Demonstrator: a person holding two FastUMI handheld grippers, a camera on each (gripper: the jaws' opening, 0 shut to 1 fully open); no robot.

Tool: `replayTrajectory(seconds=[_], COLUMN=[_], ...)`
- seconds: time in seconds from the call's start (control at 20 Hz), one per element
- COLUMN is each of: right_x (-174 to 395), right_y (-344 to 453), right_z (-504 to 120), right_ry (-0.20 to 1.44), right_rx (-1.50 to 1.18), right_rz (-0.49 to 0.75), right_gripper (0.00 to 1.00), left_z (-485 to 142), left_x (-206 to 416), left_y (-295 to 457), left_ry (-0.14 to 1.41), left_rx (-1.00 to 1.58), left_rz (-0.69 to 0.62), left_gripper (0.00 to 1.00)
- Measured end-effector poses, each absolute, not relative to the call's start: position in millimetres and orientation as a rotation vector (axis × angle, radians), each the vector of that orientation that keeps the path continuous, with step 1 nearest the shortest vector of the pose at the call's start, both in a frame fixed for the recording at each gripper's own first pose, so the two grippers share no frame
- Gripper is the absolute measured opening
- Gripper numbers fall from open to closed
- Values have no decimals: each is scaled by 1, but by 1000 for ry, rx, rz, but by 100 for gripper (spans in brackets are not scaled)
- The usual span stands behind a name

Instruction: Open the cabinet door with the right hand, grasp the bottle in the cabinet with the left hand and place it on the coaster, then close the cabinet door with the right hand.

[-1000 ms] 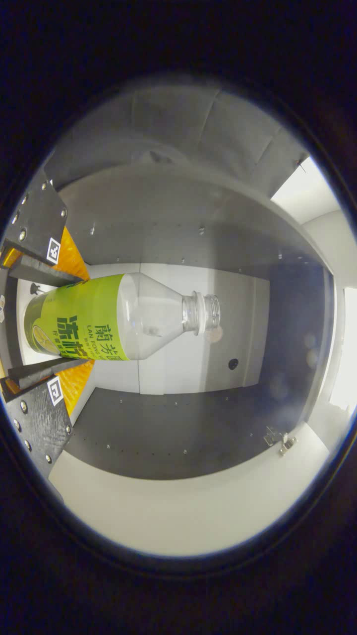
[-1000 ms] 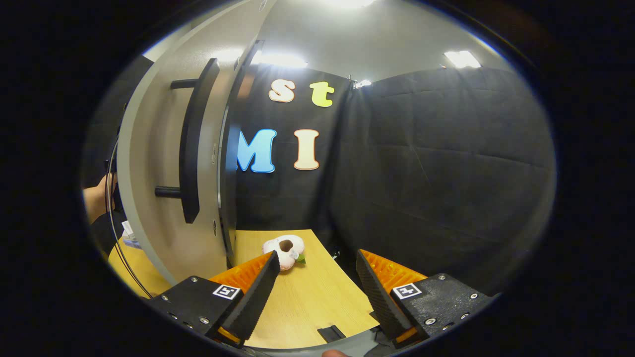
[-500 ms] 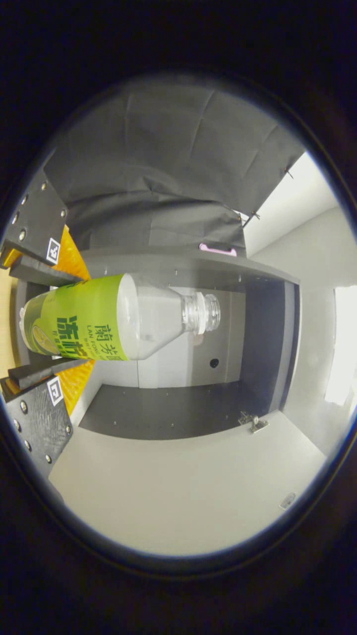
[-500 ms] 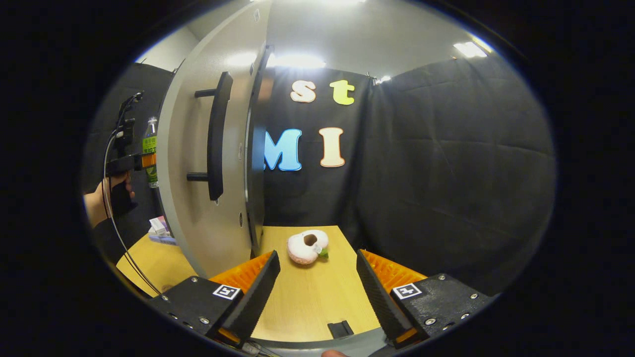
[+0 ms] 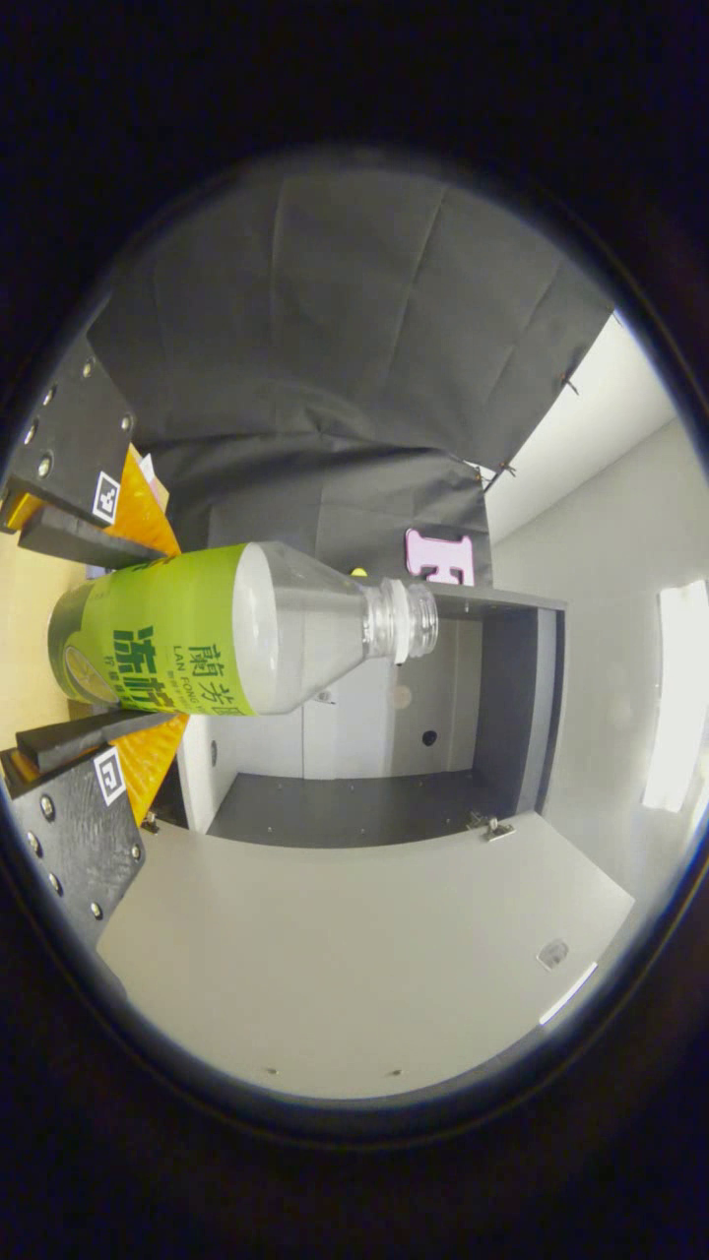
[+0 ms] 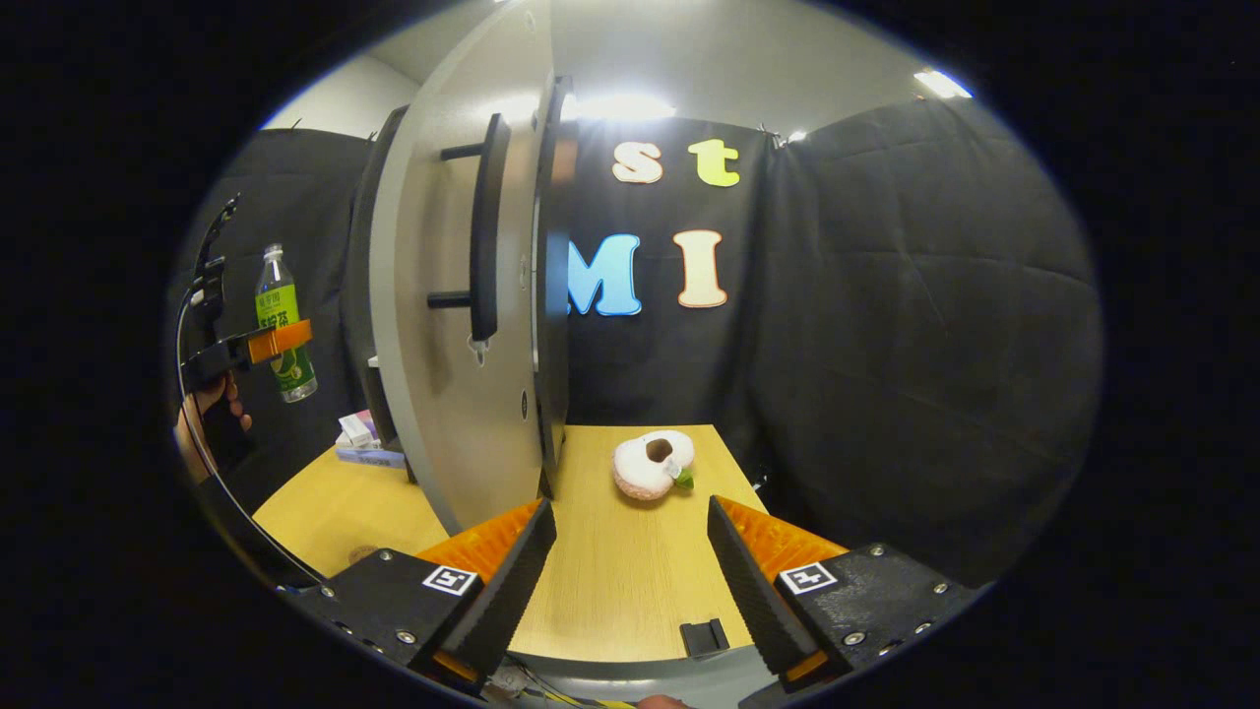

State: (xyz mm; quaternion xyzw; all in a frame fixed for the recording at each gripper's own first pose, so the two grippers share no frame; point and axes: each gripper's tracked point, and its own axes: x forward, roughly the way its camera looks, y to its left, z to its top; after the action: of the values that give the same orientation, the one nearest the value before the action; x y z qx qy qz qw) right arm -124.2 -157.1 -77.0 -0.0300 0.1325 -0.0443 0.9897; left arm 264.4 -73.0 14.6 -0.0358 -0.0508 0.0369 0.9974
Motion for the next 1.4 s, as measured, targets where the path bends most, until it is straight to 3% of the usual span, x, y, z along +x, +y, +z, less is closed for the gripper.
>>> replayTrajectory(seconds=[0.15,0.2,0.3,0.35,0.4,0.5,0.55,0.6,0.65,0.7,0.75,1.05,1.25,1.3,1.4], right_x=[-130,-132,-130,-130,-130,-133,-135,-137,-137,-138,-141,-156,-156,-152,-144], right_y=[-158,-160,-155,-151,-153,-161,-163,-159,-145,-139,-144,-165,-158,-154,-147], right_z=[-91,-95,-111,-122,-135,-161,-176,-190,-205,-220,-230,-291,-304,-307,-304], right_ry=[285,282,289,302,324,372,398,419,448,479,496,608,657,664,651], right_rx=[-96,-89,-42,-25,-27,-67,-80,-69,-34,-21,-30,-72,-88,-102,-117], right_rz=[-92,-103,-96,-96,-109,-151,-162,-150,-106,-88,-93,-151,-126,-109,-88], right_gripper=[96,96,95,95,95,95,96,96,95,95,95,95,95,95,95], left_z=[18,18,17,16,12,-5,-15,-24,-37,-46,-53,-89,-96,-98,-100], left_x=[264,264,263,260,260,254,253,253,255,255,258,263,268,269,267], left_y=[-71,-69,-67,-66,-66,-63,-60,-61,-58,-54,-54,-39,-42,-39,-32], left_ry=[-138,-147,-152,-148,-142,-125,-117,-103,-74,-61,-45,23,51,60,71], left_rx=[-72,-61,-31,-20,-13,10,24,40,55,61,65,37,-20,-1,37], left_rz=[90,104,129,142,152,174,173,169,174,187,187,249,265,271,273], left_gripper=[66,70,63,63,70,70,63,67,63,71,63,67,67,71,67])
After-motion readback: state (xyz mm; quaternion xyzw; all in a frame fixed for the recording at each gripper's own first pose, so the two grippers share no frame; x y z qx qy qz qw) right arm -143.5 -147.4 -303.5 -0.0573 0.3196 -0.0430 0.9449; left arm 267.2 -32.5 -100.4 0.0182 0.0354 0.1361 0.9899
